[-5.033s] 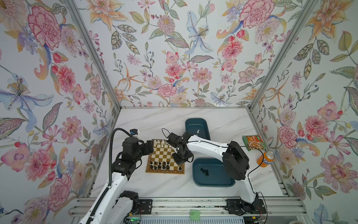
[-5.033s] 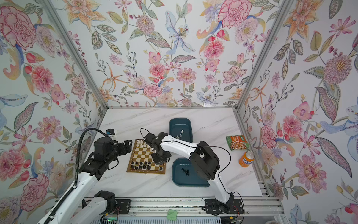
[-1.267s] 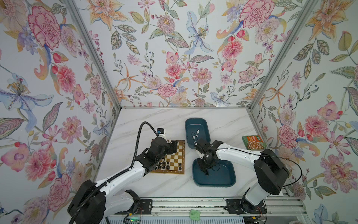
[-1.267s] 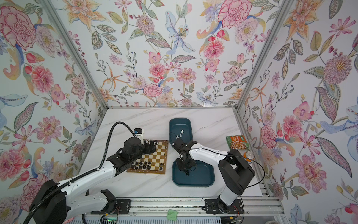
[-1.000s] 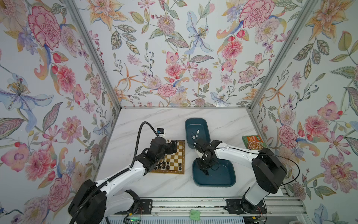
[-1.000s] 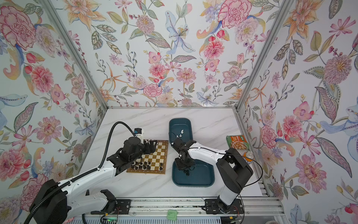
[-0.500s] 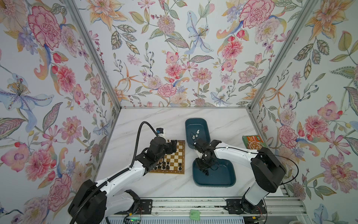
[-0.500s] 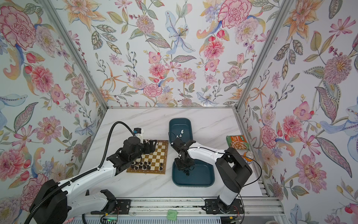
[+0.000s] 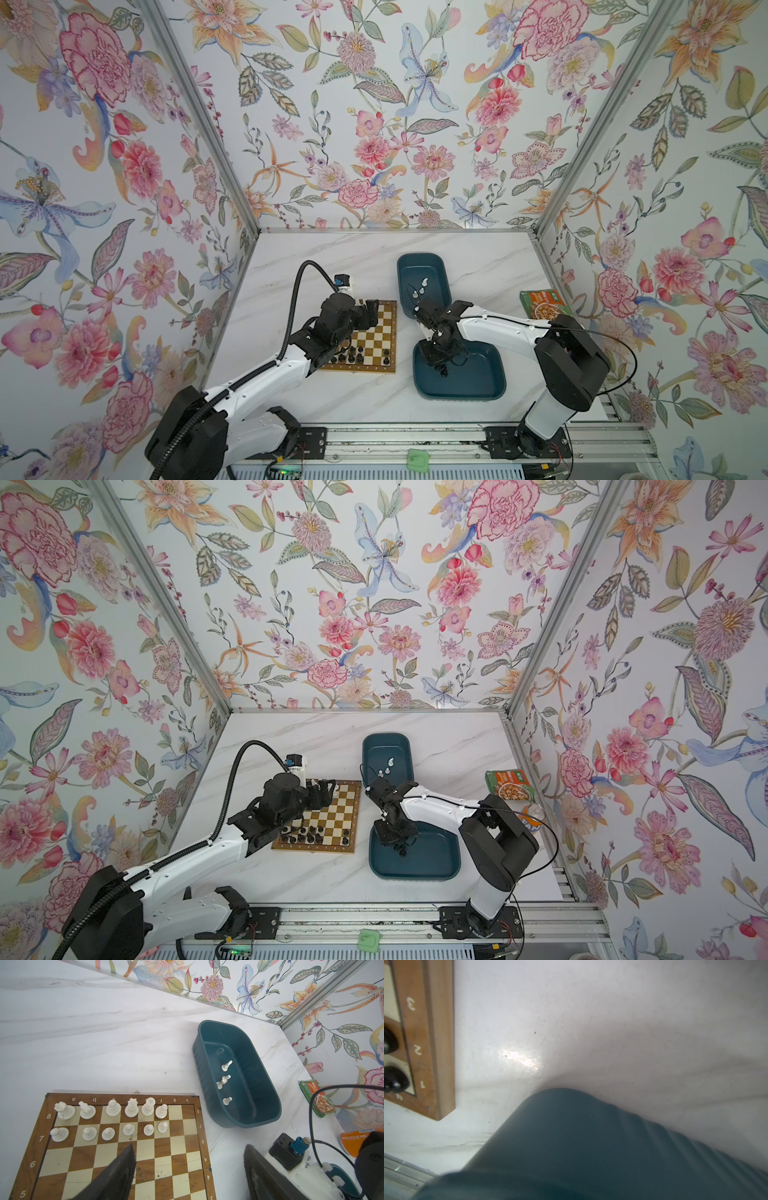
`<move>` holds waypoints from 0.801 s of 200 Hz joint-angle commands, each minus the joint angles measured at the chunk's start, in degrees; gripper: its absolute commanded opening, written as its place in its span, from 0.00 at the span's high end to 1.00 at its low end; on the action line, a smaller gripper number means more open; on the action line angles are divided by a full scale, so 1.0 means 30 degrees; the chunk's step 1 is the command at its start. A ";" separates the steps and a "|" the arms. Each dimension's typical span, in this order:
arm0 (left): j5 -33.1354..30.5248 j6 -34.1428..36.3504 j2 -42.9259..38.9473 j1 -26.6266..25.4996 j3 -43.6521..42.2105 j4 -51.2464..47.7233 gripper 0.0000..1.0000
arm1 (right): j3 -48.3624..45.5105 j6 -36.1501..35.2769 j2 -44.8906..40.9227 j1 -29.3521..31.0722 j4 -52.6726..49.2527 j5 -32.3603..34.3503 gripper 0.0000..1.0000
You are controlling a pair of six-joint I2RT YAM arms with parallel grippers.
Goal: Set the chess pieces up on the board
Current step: 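Close the right gripper on a black pawn in the nearer teal tub, then lift the black pawn with the right gripper and carry it over the board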
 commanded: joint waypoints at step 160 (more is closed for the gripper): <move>-0.0193 0.1030 -0.2443 0.1624 -0.0934 -0.1506 0.16 | 0.3099 -0.0205 -0.0468 0.0344 -0.2837 0.1111 0.93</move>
